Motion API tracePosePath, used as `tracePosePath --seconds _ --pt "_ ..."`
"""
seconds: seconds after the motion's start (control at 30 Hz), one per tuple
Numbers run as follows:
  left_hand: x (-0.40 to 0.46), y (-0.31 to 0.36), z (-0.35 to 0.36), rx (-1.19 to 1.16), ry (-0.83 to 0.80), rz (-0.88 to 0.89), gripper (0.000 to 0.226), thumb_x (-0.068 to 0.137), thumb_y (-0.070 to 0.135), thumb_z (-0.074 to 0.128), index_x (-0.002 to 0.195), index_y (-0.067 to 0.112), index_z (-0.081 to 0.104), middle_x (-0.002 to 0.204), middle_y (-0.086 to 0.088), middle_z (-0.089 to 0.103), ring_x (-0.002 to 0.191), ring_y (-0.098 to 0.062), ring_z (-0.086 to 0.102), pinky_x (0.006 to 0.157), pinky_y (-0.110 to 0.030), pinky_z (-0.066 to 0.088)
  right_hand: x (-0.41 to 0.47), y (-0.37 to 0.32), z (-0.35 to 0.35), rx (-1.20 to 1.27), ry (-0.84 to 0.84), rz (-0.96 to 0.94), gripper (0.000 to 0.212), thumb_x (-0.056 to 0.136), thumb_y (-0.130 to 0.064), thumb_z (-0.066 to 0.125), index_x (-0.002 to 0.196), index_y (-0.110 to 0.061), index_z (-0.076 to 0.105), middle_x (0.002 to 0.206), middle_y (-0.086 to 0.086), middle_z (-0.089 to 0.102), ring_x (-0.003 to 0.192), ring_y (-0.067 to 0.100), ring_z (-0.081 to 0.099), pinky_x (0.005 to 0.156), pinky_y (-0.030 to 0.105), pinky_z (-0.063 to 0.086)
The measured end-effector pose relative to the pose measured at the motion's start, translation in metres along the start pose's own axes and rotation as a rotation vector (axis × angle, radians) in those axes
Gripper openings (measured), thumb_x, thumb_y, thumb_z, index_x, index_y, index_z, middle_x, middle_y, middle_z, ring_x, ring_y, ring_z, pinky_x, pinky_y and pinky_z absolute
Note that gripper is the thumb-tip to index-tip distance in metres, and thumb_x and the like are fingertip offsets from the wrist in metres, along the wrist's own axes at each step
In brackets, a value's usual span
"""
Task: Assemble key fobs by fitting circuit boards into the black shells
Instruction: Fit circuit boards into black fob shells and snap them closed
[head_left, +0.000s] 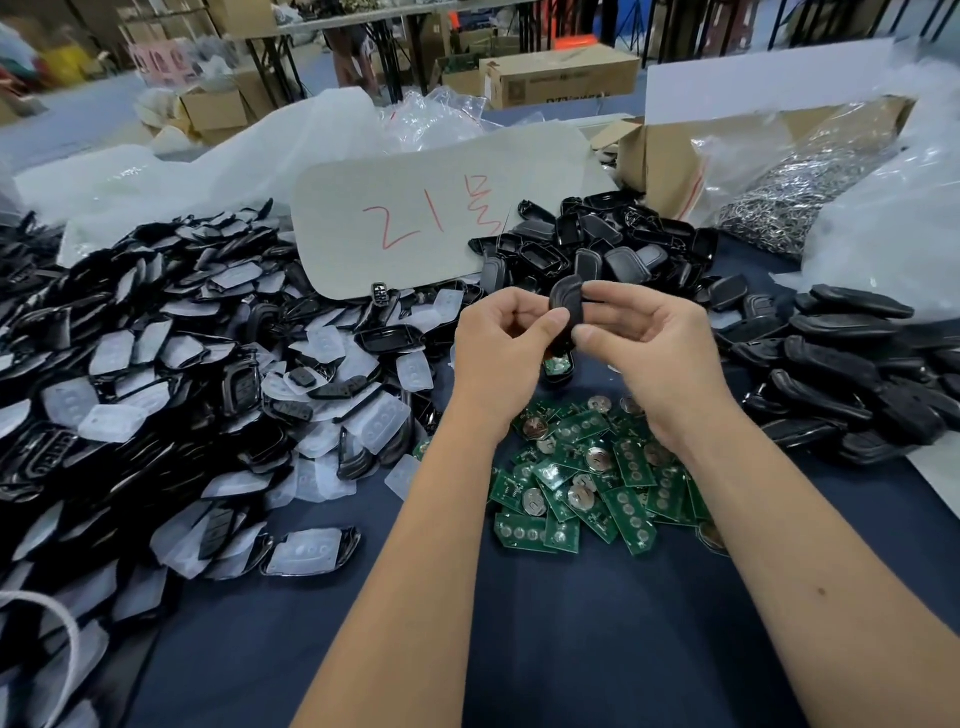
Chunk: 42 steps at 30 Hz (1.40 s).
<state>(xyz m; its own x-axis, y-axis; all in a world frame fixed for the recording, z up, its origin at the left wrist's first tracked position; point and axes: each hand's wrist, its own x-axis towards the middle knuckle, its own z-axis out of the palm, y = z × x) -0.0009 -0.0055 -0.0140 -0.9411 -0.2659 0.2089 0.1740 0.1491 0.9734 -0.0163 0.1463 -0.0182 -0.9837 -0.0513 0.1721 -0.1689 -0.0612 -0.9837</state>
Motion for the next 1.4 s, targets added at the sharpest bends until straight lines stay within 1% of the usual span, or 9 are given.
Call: tracePosePath --seconds 0.1,0.3,0.43,0.57,0.67,0.87,0.97,1.03,1.4 --pt "0.002 0.0 0.002 0.092 0.036 0.065 0.013 0.088 0.006 0.079 0.078 0.005 0.07 0.07 -0.01 0.065 0.068 -0.016 0.057 0.072 -0.042 0.056 -0.005 0.001 0.005 -0.283 -0.03 -0.105 0.058 0.079 -0.005 0.088 0.133 -0.013 0.068 0.111 -0.001 0.076 0.098 0.008 0.074 0.088 0.024 0.06" --pt "-0.002 0.006 0.006 0.142 -0.025 0.1 0.017 0.088 0.012 0.079 0.073 0.01 0.072 0.067 -0.009 0.068 0.064 -0.016 0.059 0.069 -0.042 0.055 -0.006 0.003 0.008 -0.361 0.097 -0.163 0.045 0.08 -0.014 0.087 0.124 -0.017 0.075 0.104 -0.006 0.077 0.092 0.001 0.074 0.084 0.024 0.062" --pt "-0.001 0.006 0.007 0.161 0.001 0.128 0.032 0.101 0.031 0.061 0.086 0.008 0.077 0.08 -0.015 0.073 0.079 -0.031 0.067 0.077 -0.048 0.054 -0.001 0.004 0.003 -0.042 0.101 -0.038 0.048 0.08 -0.008 0.088 0.12 -0.027 0.071 0.099 -0.003 0.081 0.097 0.012 0.077 0.09 0.033 0.062" --pt "0.002 -0.012 0.004 0.753 -0.063 0.081 0.035 0.101 0.04 0.062 0.13 0.023 0.07 0.119 -0.005 0.063 0.118 -0.026 0.05 0.104 -0.038 0.042 0.003 0.002 -0.006 0.333 0.034 0.112 0.063 0.084 0.004 0.079 0.139 -0.022 0.063 0.107 0.014 0.079 0.101 0.029 0.075 0.093 0.042 0.061" --pt "0.0 -0.019 0.006 0.925 -0.131 0.053 0.047 0.098 0.045 0.066 0.141 0.026 0.061 0.128 -0.006 0.051 0.122 -0.029 0.038 0.104 -0.036 0.032 0.003 0.0 -0.009 0.474 -0.007 0.145 0.062 0.077 -0.003 0.079 0.136 -0.014 0.065 0.105 0.018 0.075 0.096 0.03 0.073 0.092 0.042 0.062" --pt "-0.001 -0.012 0.002 0.348 0.001 -0.018 0.028 0.088 0.016 0.081 0.108 0.028 0.065 0.082 -0.003 0.068 0.074 -0.014 0.067 0.068 -0.027 0.058 0.004 -0.001 -0.009 0.592 0.005 0.202 0.06 0.079 -0.01 0.074 0.138 -0.008 0.062 0.106 0.019 0.069 0.098 0.031 0.073 0.087 0.039 0.063" --pt "-0.001 -0.006 0.003 -0.061 0.03 -0.249 0.02 0.094 0.009 0.075 0.11 0.02 0.068 0.096 -0.019 0.071 0.081 -0.028 0.073 0.066 -0.037 0.064 0.003 0.0 -0.009 0.57 -0.016 0.218 0.048 0.082 -0.015 0.072 0.13 -0.012 0.067 0.106 0.015 0.074 0.098 0.03 0.075 0.084 0.037 0.064" --pt "0.0 -0.003 0.003 -0.231 0.047 -0.363 0.016 0.098 0.006 0.069 0.11 0.017 0.069 0.103 -0.021 0.071 0.079 -0.026 0.072 0.064 -0.031 0.062 0.003 0.001 -0.008 0.533 -0.027 0.223 0.038 0.088 -0.015 0.071 0.126 -0.015 0.07 0.107 0.014 0.077 0.096 0.026 0.076 0.08 0.034 0.064" --pt "0.001 -0.001 0.001 -0.303 0.035 -0.389 0.021 0.097 0.0 0.068 0.113 0.012 0.067 0.098 -0.017 0.063 0.066 -0.019 0.068 0.06 -0.028 0.061 0.002 0.0 -0.005 0.46 -0.081 0.201 0.047 0.077 -0.016 0.077 0.124 -0.015 0.072 0.115 0.017 0.068 0.096 0.017 0.073 0.084 0.032 0.062"
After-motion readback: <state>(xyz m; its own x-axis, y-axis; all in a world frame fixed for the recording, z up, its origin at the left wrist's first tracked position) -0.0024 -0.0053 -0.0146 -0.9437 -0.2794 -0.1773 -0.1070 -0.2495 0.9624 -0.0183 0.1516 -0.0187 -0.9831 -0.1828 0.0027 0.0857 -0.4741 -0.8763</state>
